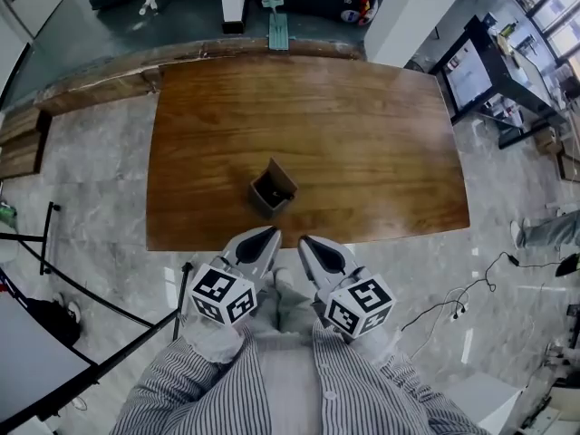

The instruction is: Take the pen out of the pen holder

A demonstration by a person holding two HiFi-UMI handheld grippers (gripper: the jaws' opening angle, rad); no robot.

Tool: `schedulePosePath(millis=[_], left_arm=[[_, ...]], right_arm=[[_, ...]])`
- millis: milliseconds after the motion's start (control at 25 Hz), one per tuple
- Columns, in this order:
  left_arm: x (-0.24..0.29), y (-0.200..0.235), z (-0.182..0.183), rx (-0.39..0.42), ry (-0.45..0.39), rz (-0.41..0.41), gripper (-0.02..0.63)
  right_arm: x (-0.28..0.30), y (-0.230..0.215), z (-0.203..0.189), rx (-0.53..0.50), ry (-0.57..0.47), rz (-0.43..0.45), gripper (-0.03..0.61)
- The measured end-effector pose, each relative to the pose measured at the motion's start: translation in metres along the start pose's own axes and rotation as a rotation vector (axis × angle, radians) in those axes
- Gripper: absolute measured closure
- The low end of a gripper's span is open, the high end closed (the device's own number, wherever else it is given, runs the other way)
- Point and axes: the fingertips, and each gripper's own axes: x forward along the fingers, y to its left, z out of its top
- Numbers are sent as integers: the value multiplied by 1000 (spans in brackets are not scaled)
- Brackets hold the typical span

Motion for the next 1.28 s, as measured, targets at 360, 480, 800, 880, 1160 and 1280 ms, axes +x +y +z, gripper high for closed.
schedulePosePath(millis=[360,480,800,880,1160,1280], left_arm=[[22,12,3,182,23,37,561],[32,19,3,253,43,58,494],[54,36,7,391,113,104,409],[61,34,6,439,139,89,396],[73,38,3,447,170,74,435],[73,41,4,449,161,88,496]], right_arm=[[17,-7,-18,63,48,38,578],[17,-12,-27,89,63,35,578],[13,-27,-43,147,92,-4,578],[12,-32,-45,158,95,-11,578],[9,-46,-53,190,105,-39,578],[8,-51,-55,195,107,-45,578]])
